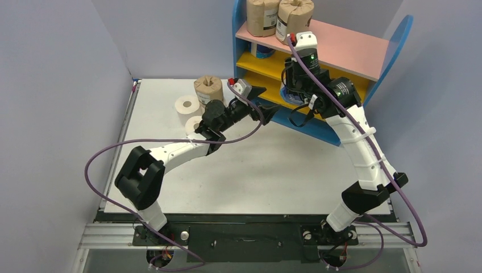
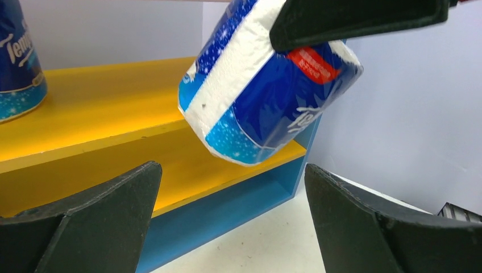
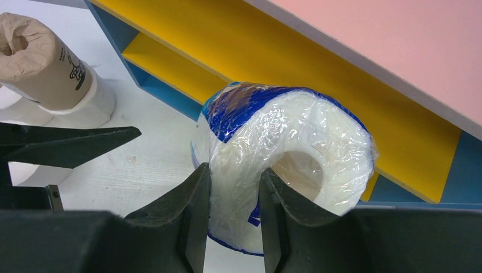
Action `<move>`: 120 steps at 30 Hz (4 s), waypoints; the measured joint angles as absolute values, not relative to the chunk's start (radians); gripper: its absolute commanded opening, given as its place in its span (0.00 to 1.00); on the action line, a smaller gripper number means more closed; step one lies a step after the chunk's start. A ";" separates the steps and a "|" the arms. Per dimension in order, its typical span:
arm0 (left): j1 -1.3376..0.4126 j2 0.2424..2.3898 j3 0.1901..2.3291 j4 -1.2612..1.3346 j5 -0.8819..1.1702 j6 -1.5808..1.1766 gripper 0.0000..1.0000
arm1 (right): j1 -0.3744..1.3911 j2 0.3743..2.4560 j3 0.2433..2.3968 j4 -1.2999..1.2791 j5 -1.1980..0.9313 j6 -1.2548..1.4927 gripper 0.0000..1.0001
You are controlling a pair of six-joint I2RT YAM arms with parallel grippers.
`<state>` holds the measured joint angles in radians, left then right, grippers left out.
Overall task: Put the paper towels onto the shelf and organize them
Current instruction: Place the paper towel on the shelf.
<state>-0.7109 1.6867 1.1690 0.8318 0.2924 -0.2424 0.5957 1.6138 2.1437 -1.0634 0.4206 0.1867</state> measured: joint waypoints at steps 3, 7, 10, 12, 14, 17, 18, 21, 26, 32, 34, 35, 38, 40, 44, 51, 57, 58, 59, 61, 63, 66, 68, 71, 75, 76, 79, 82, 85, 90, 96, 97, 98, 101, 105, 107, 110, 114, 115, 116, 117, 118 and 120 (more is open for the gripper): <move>-0.713 1.720 1.180 0.862 0.306 -0.239 0.96 | 0.577 1.614 2.144 -1.049 0.409 0.187 0.26; -0.715 1.770 1.212 0.894 0.311 -0.239 0.96 | 0.562 1.614 2.144 -1.039 0.400 0.187 0.26; -0.718 1.801 1.242 0.912 0.312 -0.241 0.96 | 0.555 1.614 2.144 -1.034 0.392 0.187 0.26; -0.720 1.822 1.269 0.925 0.311 -0.241 0.96 | 0.553 1.616 2.144 -1.028 0.387 0.187 0.26; -0.722 1.842 1.293 0.931 0.311 -0.242 0.96 | 0.550 1.620 2.145 -1.023 0.382 0.188 0.26; -0.726 1.871 1.331 0.942 0.310 -0.242 0.96 | 0.550 1.636 2.150 -1.019 0.375 0.190 0.26; -0.727 1.876 1.337 0.945 0.310 -0.242 0.96 | 0.549 1.642 2.151 -1.018 0.371 0.191 0.26; -0.731 1.904 1.367 0.949 0.307 -0.242 0.96 | 0.545 1.657 2.152 -1.018 0.361 0.191 0.26; -0.732 1.948 1.407 0.956 0.303 -0.242 0.96 | 0.524 1.680 2.159 -1.018 0.345 0.194 0.26; -0.733 1.987 1.438 0.968 0.299 -0.243 0.96 | 0.501 1.695 2.178 -1.015 0.323 0.195 0.26; -0.734 1.997 1.449 0.971 0.297 -0.242 0.96 | 0.497 1.696 2.181 -1.013 0.317 0.195 0.26; -0.734 2.001 1.454 0.970 0.296 -0.242 0.96 | 0.497 1.698 2.186 -1.013 0.315 0.195 0.26; -0.734 2.008 1.462 0.973 0.294 -0.240 0.96 | 0.490 1.700 2.191 -1.011 0.310 0.195 0.26; -0.734 2.010 1.465 0.973 0.295 -0.231 0.96 | 0.488 1.701 2.196 -1.012 0.305 0.195 0.26; -0.733 2.019 1.478 0.974 0.295 -0.214 0.96 | 0.480 1.711 2.221 -1.013 0.297 0.195 0.27; -0.733 2.068 1.534 0.973 0.297 -0.204 0.96 | 0.471 1.732 2.237 -1.015 0.292 0.195 0.29; -0.733 2.106 1.569 0.973 0.305 -0.208 0.97 | 0.467 1.749 2.244 -1.019 0.282 0.196 0.35; -0.733 2.110 1.576 0.974 0.308 -0.209 0.97 | 0.464 1.749 2.244 -1.019 0.278 0.197 0.36; -0.733 2.114 1.580 0.973 0.310 -0.213 0.97 | 0.462 1.749 2.246 -1.019 0.273 0.199 0.37; -0.733 2.122 1.589 0.973 0.314 -0.218 0.98 | 0.458 1.749 2.249 -1.019 0.261 0.203 0.39; -0.733 2.130 1.596 0.973 0.319 -0.224 0.99 | 0.457 1.749 2.252 -1.018 0.251 0.207 0.43; -0.734 2.142 1.605 0.973 0.323 -0.229 1.00 | 0.457 1.749 2.255 -1.003 0.236 0.218 0.51; -0.735 2.144 1.607 0.973 0.323 -0.232 1.00 | 0.457 1.749 2.255 -0.996 0.232 0.221 0.52; -0.736 2.144 1.610 0.973 0.323 -0.233 1.00 | 0.457 1.749 2.255 -0.993 0.228 0.225 0.53; -0.736 2.147 1.618 0.970 0.323 -0.233 1.00 | 0.457 1.749 2.255 -0.987 0.227 0.230 0.56; -0.736 2.147 1.618 0.970 0.323 -0.233 1.00 | 0.457 1.749 2.255 -0.986 0.227 0.233 0.58; -0.737 2.147 1.618 0.970 0.323 -0.233 1.00 | 0.457 1.743 2.241 -0.968 0.227 0.245 0.63; -0.737 2.147 1.623 0.968 0.323 -0.233 1.00 | 0.457 1.724 2.209 -0.948 0.221 0.258 0.68; -0.737 2.147 1.627 0.967 0.322 -0.233 1.00 | 0.457 1.705 2.193 -0.932 0.213 0.275 0.70; -0.738 2.147 1.637 0.958 0.322 -0.233 1.00 | 0.456 1.656 2.183 -0.904 0.193 0.303 0.73; -0.738 2.148 1.660 0.945 0.308 -0.231 1.00 | 0.451 1.575 2.143 -0.858 0.186 0.336 0.74; -0.738 2.149 1.668 0.942 0.303 -0.231 1.00 | 0.451 1.557 2.131 -0.852 0.187 0.339 0.74; -0.738 2.150 1.675 0.941 0.299 -0.229 1.00 | 0.451 1.539 2.116 -0.841 0.191 0.344 0.74; -0.738 2.153 1.692 0.939 0.286 -0.227 1.00 | 0.451 1.471 2.044 -0.802 0.204 0.354 0.74; -0.738 2.159 1.707 0.937 0.273 -0.224 1.00 | 0.451 1.363 1.902 -0.738 0.223 0.364 0.73; -0.738 2.161 1.715 0.933 0.266 -0.223 1.00 | 0.451 1.304 1.811 -0.691 0.232 0.375 0.72; -0.738 2.167 1.729 0.924 0.255 -0.220 1.00 | 0.451 1.209 1.656 -0.616 0.244 0.383 0.72; -0.738 2.182 1.750 0.905 0.237 -0.215 1.00 | 0.451 1.071 1.450 -0.531 0.284 0.385 0.72; -0.738 2.186 1.753 0.900 0.231 -0.214 0.98 | 0.451 1.040 1.407 -0.508 0.297 0.386 0.72; -0.738 2.189 1.757 0.897 0.228 -0.213 0.96 | 0.451 1.014 1.377 -0.495 0.307 0.386 0.71; -0.738 2.192 1.762 0.889 0.223 -0.213 0.95 | 0.451 0.981 1.333 -0.474 0.316 0.386 0.71; -0.739 2.196 1.771 0.874 0.216 -0.212 0.95 | 0.451 0.952 1.298 -0.464 0.324 0.386 0.71; -0.739 2.204 1.795 0.846 0.204 -0.209 0.95 | 0.451 0.889 1.224 -0.448 0.338 0.386 0.71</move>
<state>-0.7387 2.2044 1.7950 0.8455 0.2043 -0.2092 0.4511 0.8894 1.2240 -0.4477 0.3382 0.3862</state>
